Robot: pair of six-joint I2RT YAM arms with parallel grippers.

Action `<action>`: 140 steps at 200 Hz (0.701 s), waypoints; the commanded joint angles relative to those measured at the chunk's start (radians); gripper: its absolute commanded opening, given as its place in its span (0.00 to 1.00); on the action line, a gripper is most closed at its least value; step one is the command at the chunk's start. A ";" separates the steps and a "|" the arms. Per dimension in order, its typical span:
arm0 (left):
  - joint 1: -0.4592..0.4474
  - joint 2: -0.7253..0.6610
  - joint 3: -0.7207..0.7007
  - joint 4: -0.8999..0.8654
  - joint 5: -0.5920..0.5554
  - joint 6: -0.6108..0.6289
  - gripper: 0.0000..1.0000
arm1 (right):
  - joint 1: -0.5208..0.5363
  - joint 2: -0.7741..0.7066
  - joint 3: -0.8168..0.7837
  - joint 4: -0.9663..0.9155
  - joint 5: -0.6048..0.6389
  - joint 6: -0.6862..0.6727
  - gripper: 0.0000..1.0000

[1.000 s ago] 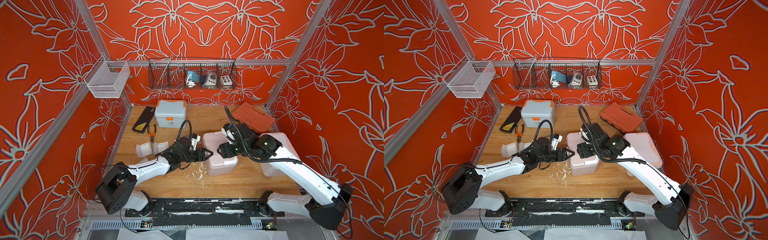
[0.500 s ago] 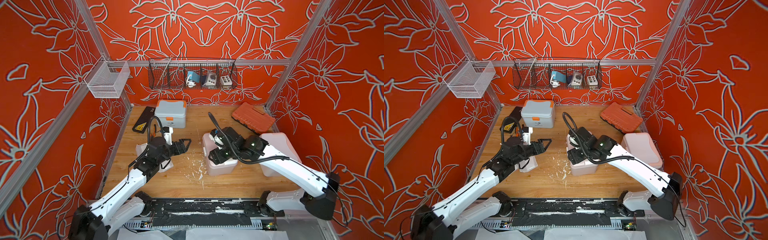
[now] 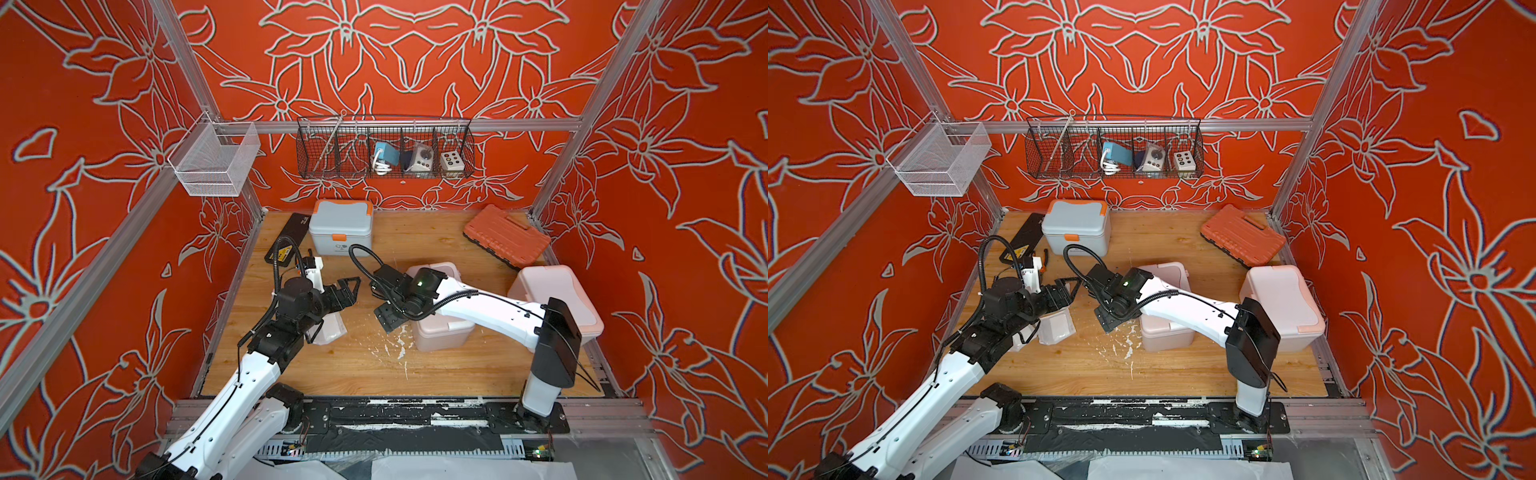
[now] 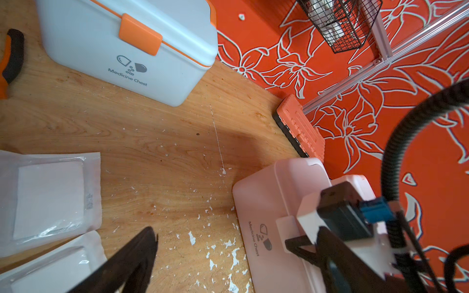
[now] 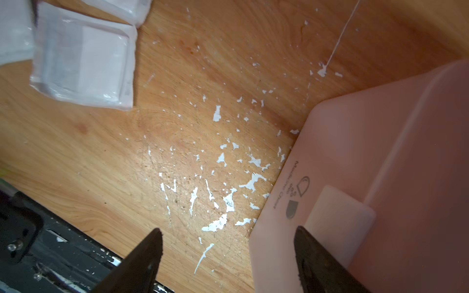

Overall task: Open first aid kits and take out gauze
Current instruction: Move the first aid kit to the center of the board.

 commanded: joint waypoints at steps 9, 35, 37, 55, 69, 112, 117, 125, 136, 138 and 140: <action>0.009 0.004 -0.009 0.012 0.032 0.010 0.95 | -0.065 -0.037 -0.050 -0.068 0.134 0.093 0.82; 0.010 0.003 -0.018 0.018 0.040 0.004 0.95 | -0.120 -0.110 -0.145 -0.019 0.119 0.122 0.82; 0.010 0.003 -0.018 0.019 0.040 0.004 0.95 | -0.124 -0.116 -0.152 -0.017 0.119 0.126 0.82; 0.012 0.003 -0.018 0.020 0.044 0.002 0.95 | -0.166 -0.168 -0.216 0.015 0.112 0.137 0.82; 0.012 0.004 -0.017 0.019 0.046 0.002 0.95 | -0.206 -0.201 -0.257 0.028 0.103 0.141 0.82; 0.013 0.003 -0.022 0.020 0.058 -0.002 0.95 | -0.295 -0.289 -0.353 0.079 0.054 0.121 0.81; 0.013 0.003 -0.022 0.021 0.058 -0.002 0.95 | -0.296 -0.295 -0.355 0.082 0.047 0.118 0.81; 0.013 0.004 -0.022 0.021 0.057 -0.004 0.95 | -0.296 -0.303 -0.354 0.092 0.033 0.113 0.81; 0.013 0.007 -0.020 0.024 0.059 -0.005 0.95 | -0.297 -0.310 -0.357 0.107 0.018 0.113 0.82; 0.013 0.008 -0.020 0.024 0.059 -0.005 0.95 | -0.297 -0.311 -0.357 0.110 0.015 0.113 0.81; 0.013 0.009 -0.020 0.025 0.060 -0.005 0.95 | -0.296 -0.312 -0.357 0.115 0.013 0.112 0.82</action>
